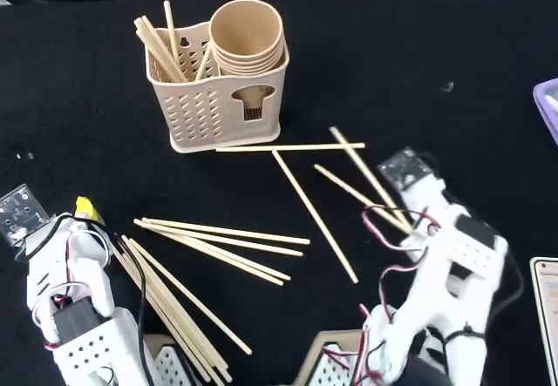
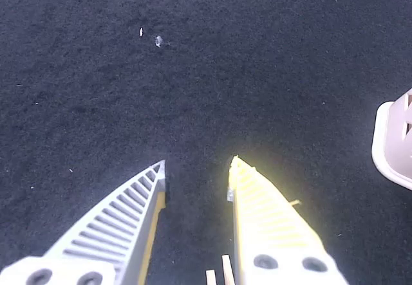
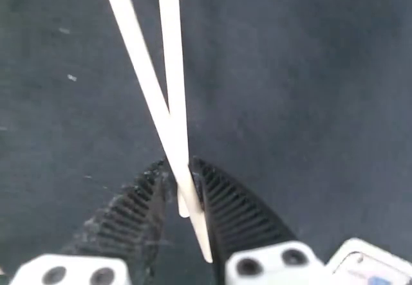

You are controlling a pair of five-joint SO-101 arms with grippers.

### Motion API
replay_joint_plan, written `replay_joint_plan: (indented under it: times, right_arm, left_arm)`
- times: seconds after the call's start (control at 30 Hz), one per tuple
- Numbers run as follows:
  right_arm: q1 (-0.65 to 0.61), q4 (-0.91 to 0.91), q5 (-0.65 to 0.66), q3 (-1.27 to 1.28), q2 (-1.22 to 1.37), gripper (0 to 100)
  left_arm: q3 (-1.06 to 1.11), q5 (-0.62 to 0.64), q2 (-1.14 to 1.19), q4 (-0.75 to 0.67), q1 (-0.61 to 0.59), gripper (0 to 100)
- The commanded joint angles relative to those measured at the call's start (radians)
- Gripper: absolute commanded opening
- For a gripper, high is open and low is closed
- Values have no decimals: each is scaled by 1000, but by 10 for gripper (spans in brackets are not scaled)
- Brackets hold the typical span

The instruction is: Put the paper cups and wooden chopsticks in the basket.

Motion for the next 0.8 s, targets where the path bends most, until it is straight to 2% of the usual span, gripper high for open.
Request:
replay_joint_plan:
  times: [0.0, 0.17, 0.33, 0.4, 0.6, 0.77]
  right_arm:
    - [40, -21, 8, -67, 104, 12]
    - [-12, -3, 8, -124, 246, 21]
    - [-133, 112, -68, -188, 268, 178]
    - [-193, 127, -77, -208, 268, 209]
    - [-405, 38, -224, -240, 277, 205]
    - [-505, -52, -293, -249, 341, 206]
  left_arm:
    - [10, -11, -15, -17, 1, 166]
    - [10, -11, -15, -17, 1, 166]
    - [10, -11, -15, -20, 1, 166]
    - [10, -11, -15, -20, 1, 166]
    - [10, -11, -15, -20, 1, 166]
    - [10, -11, -15, -18, -1, 166]
